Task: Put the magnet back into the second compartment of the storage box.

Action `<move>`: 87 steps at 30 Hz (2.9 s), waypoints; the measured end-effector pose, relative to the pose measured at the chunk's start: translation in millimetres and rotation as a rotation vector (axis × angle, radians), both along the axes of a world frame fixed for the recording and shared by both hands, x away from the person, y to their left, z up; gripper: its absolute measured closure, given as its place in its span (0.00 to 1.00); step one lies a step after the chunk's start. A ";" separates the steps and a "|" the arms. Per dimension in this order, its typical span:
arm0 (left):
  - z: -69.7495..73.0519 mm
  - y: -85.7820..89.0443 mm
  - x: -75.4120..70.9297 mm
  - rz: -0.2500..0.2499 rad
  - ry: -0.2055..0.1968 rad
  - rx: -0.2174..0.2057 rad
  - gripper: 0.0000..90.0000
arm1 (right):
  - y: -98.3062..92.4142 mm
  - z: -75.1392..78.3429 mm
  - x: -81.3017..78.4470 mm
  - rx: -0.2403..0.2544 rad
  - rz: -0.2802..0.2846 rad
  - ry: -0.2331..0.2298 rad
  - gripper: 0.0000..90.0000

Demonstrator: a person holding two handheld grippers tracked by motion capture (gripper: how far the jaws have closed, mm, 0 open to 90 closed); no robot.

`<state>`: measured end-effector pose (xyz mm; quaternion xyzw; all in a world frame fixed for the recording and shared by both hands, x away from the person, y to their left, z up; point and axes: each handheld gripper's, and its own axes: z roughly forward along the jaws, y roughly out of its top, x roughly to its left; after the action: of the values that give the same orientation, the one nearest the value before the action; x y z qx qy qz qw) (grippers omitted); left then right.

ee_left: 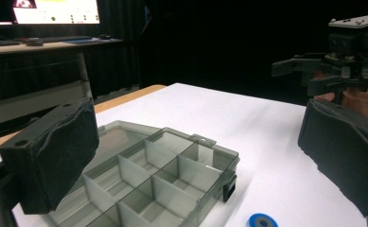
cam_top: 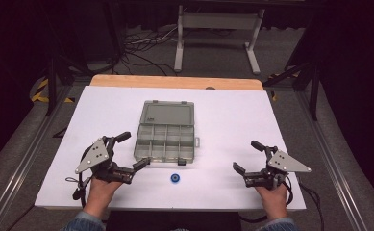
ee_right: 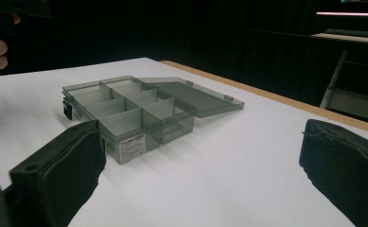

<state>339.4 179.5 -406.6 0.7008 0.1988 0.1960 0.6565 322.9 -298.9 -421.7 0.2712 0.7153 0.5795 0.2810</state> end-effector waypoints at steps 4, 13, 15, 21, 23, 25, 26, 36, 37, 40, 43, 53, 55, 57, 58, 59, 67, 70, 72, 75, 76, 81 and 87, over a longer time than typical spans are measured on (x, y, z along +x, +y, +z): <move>0.0 -5.3 1.6 -0.018 0.012 -0.002 0.00 | 0.1 -0.2 0.3 -0.002 0.003 0.000 0.01; -0.3 -16.7 3.7 -0.037 0.030 0.035 0.01 | 0.0 -0.6 0.7 0.004 0.007 0.005 0.01; 0.6 -19.1 5.3 -0.065 0.058 0.078 0.02 | 0.1 -0.5 0.5 0.007 0.009 0.007 0.01; 9.3 -28.7 2.9 -0.092 0.051 0.218 0.08 | 0.5 0.2 0.7 0.007 0.019 0.022 0.02; 13.4 -31.9 2.8 -0.092 0.066 0.279 0.09 | 0.7 0.5 0.6 0.008 0.024 0.026 0.02; 16.9 -35.4 2.5 -0.098 0.077 0.333 0.10 | 0.7 0.8 0.5 0.009 0.029 0.030 0.02; 19.1 -37.5 2.3 -0.103 0.078 0.363 0.10 | 0.6 0.8 0.5 0.007 0.030 0.032 0.02; 34.3 -56.4 11.7 -0.117 0.250 0.595 0.09 | 1.4 0.5 0.9 0.003 0.033 0.038 0.02; 36.8 -59.5 12.0 -0.130 0.249 0.623 0.10 | 1.2 0.3 1.4 0.003 0.034 0.037 0.02; 38.9 -62.8 12.1 -0.137 0.257 0.647 0.11 | 1.1 0.4 1.2 0.003 0.033 0.040 0.02; 41.4 -68.2 12.6 -0.149 0.272 0.692 0.11 | 1.2 0.2 1.3 0.004 0.035 0.041 0.02; 44.2 -81.7 13.3 -0.157 0.283 0.855 0.11 | 0.4 0.4 1.3 0.009 0.035 0.044 0.02; 44.2 -84.6 13.0 -0.164 0.285 0.888 0.11 | 0.7 0.1 1.5 0.006 0.035 0.047 0.02; 44.0 -87.2 13.0 -0.168 0.284 0.917 0.11 | 0.9 0.0 1.8 0.006 0.038 0.049 0.02; 44.0 -87.2 13.0 -0.168 0.284 0.917 0.12 | 0.9 0.0 1.8 0.005 0.037 0.048 0.02; 43.8 -87.9 13.2 -0.170 0.287 0.924 0.12 | 0.9 0.0 1.8 0.005 0.037 0.048 0.02; 40.1 -91.3 15.3 -0.196 0.310 0.900 0.14 | 0.6 0.2 1.5 0.003 0.033 0.046 0.02; 36.0 -93.7 17.2 -0.218 0.333 0.893 0.16 | 0.8 0.1 1.7 0.003 0.033 0.047 0.02; 34.7 -94.6 17.2 -0.222 0.340 0.891 0.16 | 0.9 0.0 1.7 0.003 0.036 0.047 0.02; 30.4 -98.7 17.3 -0.242 0.350 0.901 0.17 | 0.9 0.1 1.5 0.002 0.034 0.046 0.02; 29.1 -100.1 17.2 -0.249 0.353 0.902 0.17 | 0.9 -0.1 1.7 0.005 0.034 0.046 0.02; 20.5 -106.8 18.3 -0.273 0.365 0.915 0.19 | 1.1 -0.1 1.7 0.002 0.036 0.048 0.02; 7.0 -114.4 20.7 -0.302 0.389 0.938 0.19 | 0.6 -0.2 1.7 0.002 0.034 0.048 0.02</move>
<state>360.0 65.1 -399.6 0.9634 0.1047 0.0335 0.2443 324.5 -298.3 -421.9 0.2733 0.7256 0.5784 0.2536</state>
